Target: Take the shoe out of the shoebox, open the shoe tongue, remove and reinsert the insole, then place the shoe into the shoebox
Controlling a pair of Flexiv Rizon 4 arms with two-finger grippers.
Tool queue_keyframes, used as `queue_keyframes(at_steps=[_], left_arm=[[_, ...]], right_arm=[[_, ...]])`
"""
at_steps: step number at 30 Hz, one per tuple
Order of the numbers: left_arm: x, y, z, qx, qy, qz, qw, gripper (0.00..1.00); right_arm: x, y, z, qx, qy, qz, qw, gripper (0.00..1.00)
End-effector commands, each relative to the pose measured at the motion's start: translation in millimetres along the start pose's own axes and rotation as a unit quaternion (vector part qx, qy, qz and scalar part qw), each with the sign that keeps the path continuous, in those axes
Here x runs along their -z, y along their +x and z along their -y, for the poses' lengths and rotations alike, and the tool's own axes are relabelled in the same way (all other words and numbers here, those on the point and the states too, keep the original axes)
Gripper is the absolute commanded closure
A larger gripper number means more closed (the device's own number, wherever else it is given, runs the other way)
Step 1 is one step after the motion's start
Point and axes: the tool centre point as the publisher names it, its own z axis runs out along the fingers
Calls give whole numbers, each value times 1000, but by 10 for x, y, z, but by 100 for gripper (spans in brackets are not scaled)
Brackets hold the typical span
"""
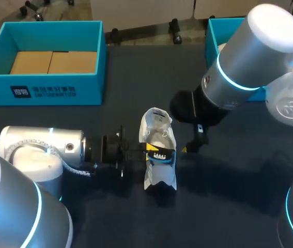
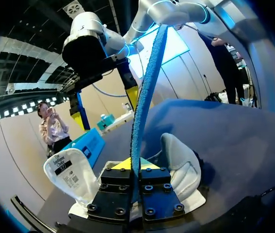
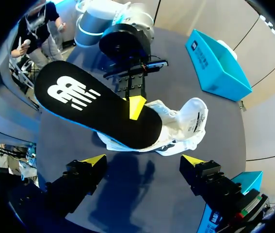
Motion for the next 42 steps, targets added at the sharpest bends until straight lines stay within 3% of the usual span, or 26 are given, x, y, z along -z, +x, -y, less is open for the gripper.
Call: queue_keyframes(at_steps=[1,17,18,19,21,22,26,31,32,33,34,42], left_arm=[[-110,-69,-80,-8,-6,-1,1000,100],[-90,-117,-259,-23,-40,-5,999,100],[-75,-124,-240,-21,-38,-2,999,86],[-58,-126,-216,-18,-36,0,999,56],[-29,-129,-148,-18,-28,2,999,24],[-20,-126,-114,-18,-25,1,1000,24],[-5,-91,5,-17,-10,-2,1000,48],[-31,-25,74,-17,-1,-10,1000,62],[-46,-13,66,-15,-3,-13,1000,73],[-58,-5,57,-15,-3,-15,1000,91],[-70,3,46,-15,-4,-19,1000,100],[-136,17,-52,-24,-16,-32,999,100]], right_arm=[[-14,11,-5,-1,1,2,1000,0],[-14,11,-5,-1,1,2,1000,0],[-14,11,-5,-1,1,2,1000,0],[-14,11,-5,-1,1,2,1000,0],[-14,11,-5,-1,1,2,1000,0],[-14,11,-5,-1,1,2,1000,0],[-14,11,-5,-1,1,2,1000,0],[-14,11,-5,-1,1,2,1000,0],[-14,11,-5,-1,1,2,1000,0],[-14,11,-5,-1,1,2,1000,0],[-14,11,-5,-1,1,2,1000,0],[-14,11,-5,-1,1,2,1000,0]])
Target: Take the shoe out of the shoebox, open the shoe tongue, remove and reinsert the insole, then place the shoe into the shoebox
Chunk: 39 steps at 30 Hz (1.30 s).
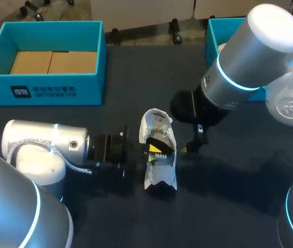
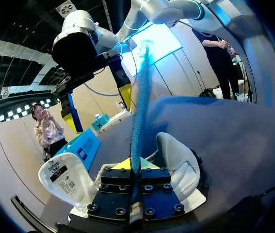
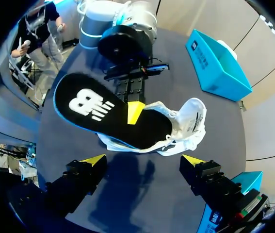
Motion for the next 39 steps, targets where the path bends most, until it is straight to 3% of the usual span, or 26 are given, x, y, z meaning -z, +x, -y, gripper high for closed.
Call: queue_keyframes(at_steps=[1,16,18,19,28,30,31,32,39], left_arm=[[-71,-35,-70,-4,-9,-7,1000,100],[-89,-149,-213,-13,-35,6,999,100],[-62,-159,-147,-11,-30,11,999,57],[-51,-157,-114,-10,-25,11,1000,51],[-52,-81,57,-17,-3,-2,1000,58],[-71,-50,59,-17,-4,-8,1000,71],[-81,-35,51,-17,-5,-10,1000,92],[-93,-23,37,-18,-6,-13,1000,100],[-193,13,-79,-35,-18,-23,999,100]], right_arm=[[-15,11,-5,-1,1,2,1000,0],[-15,11,-5,-1,1,2,1000,0],[-15,11,-5,-1,1,2,1000,0],[-15,11,-5,-1,1,2,1000,0],[-15,11,-5,-1,1,2,1000,0],[-15,11,-5,-1,1,2,1000,0],[-15,11,-5,-1,1,2,1000,0],[-15,11,-5,-1,1,2,1000,0],[-15,11,-5,-1,1,2,1000,0]])
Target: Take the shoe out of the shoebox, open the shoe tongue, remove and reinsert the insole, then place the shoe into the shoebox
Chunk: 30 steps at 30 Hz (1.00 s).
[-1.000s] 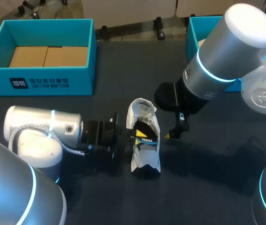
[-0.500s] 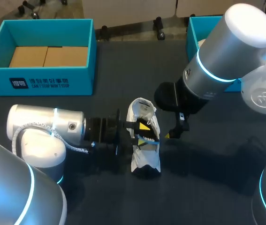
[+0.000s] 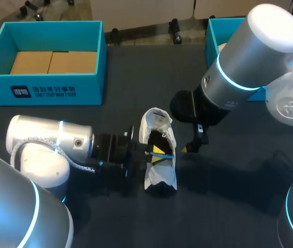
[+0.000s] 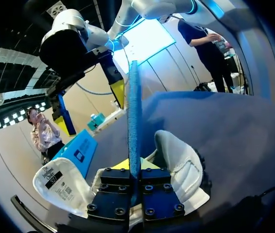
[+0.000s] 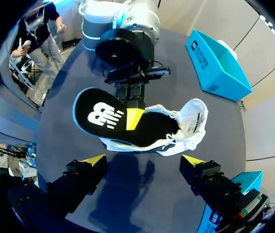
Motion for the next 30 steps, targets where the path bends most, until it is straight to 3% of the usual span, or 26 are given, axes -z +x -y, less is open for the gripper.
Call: queue_keyframes(at_steps=[1,14,16,19,22,27,30], left_arm=[[-113,-13,-82,-5,-7,-4,1000,100],[-180,-160,-206,-25,-28,7,999,100],[-143,-179,-152,-18,-22,16,999,56],[-70,-184,-69,-15,-13,23,1000,37],[-20,-172,-13,-14,-6,23,1000,53],[38,-129,37,-11,0,20,1000,61],[56,-76,63,-6,2,15,1000,73]], right_arm=[[-15,11,-5,-1,1,2,1000,0],[-15,11,-5,-1,1,2,1000,0],[-15,11,-5,-1,1,2,1000,0],[-15,11,-5,-1,1,2,1000,0],[-15,11,-5,-1,1,2,1000,0],[-15,11,-5,-1,1,2,1000,0],[-15,11,-5,-1,1,2,1000,0]])
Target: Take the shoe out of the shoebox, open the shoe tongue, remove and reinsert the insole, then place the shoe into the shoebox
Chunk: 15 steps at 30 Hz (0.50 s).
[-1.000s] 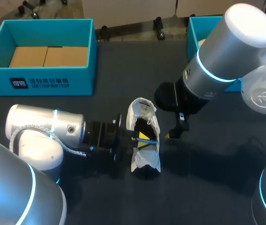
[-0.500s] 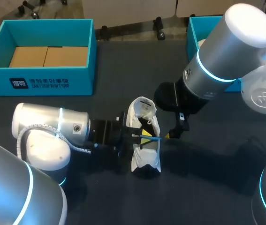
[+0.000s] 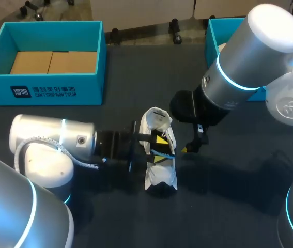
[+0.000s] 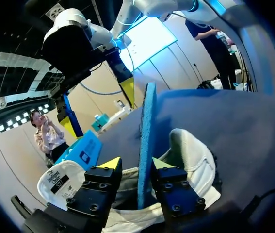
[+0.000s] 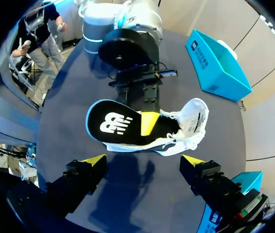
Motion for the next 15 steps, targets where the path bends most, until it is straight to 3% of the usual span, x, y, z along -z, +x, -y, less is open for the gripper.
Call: queue_keyframes(at_steps=[1,2,3,15], left_arm=[[103,84,47,1,1,-6,1000,77],[97,106,41,2,0,-11,1000,97],[88,127,32,3,-2,-16,1000,100],[-115,136,-227,-49,-16,-25,998,100]], right_arm=[[-15,10,-5,-1,1,2,1000,0],[-15,10,-5,-1,1,2,1000,0],[-15,10,-5,-1,1,2,1000,0],[-15,10,-5,-1,1,2,1000,0]])
